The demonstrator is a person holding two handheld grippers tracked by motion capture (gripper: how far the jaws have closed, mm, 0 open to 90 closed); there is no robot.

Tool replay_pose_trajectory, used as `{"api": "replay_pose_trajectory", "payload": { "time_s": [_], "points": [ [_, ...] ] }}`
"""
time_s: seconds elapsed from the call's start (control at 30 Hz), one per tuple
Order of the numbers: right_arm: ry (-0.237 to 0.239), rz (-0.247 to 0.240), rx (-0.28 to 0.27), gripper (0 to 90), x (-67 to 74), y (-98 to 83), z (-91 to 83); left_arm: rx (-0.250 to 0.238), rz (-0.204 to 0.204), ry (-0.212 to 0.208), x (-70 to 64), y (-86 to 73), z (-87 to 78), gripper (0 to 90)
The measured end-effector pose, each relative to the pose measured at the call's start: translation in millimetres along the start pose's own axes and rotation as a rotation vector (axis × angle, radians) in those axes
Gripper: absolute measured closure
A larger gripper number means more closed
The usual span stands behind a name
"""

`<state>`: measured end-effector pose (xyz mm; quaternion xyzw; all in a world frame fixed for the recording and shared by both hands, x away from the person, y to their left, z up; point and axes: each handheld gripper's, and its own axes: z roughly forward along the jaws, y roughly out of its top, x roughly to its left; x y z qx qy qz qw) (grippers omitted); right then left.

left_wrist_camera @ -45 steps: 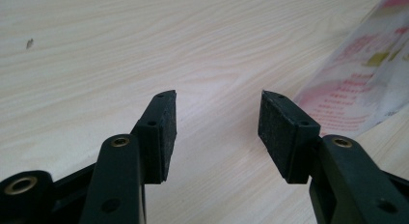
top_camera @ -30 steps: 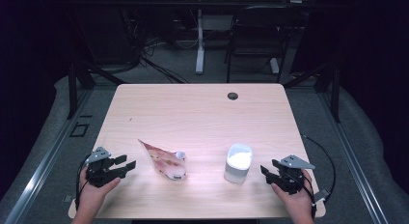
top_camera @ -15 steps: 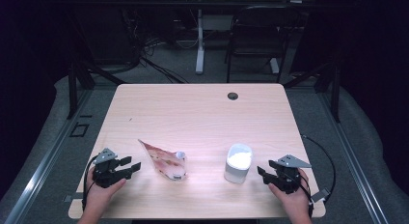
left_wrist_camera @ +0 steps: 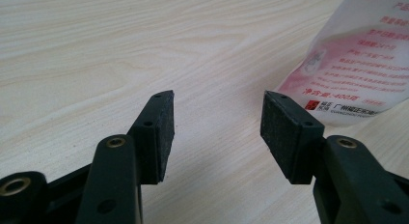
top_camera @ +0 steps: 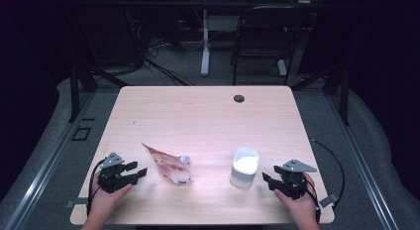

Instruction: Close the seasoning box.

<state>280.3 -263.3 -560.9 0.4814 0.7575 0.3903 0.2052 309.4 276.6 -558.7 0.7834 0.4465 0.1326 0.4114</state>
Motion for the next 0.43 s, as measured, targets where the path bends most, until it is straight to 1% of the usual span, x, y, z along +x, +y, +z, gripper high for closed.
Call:
{"api": "replay_pose_trajectory", "payload": {
  "time_s": [0.3, 0.33, 0.43],
  "points": [
    [0.009, -0.002, -0.005, 44.2, -0.5, 0.0, -1.4, 0.007, 0.001, 0.008, 1.3, 0.3, -1.1, 45.4],
    [0.006, -0.004, -0.004, 44.1, -0.3, 0.0, -1.6, -0.002, -0.003, 0.012, 1.5, 0.1, -0.8, 45.0],
    [0.004, -0.004, -0.005, 44.1, -0.4, -0.4, -2.4, -0.004, -0.009, 0.016, 2.4, 0.6, -0.7, 43.6]
  ]
}}
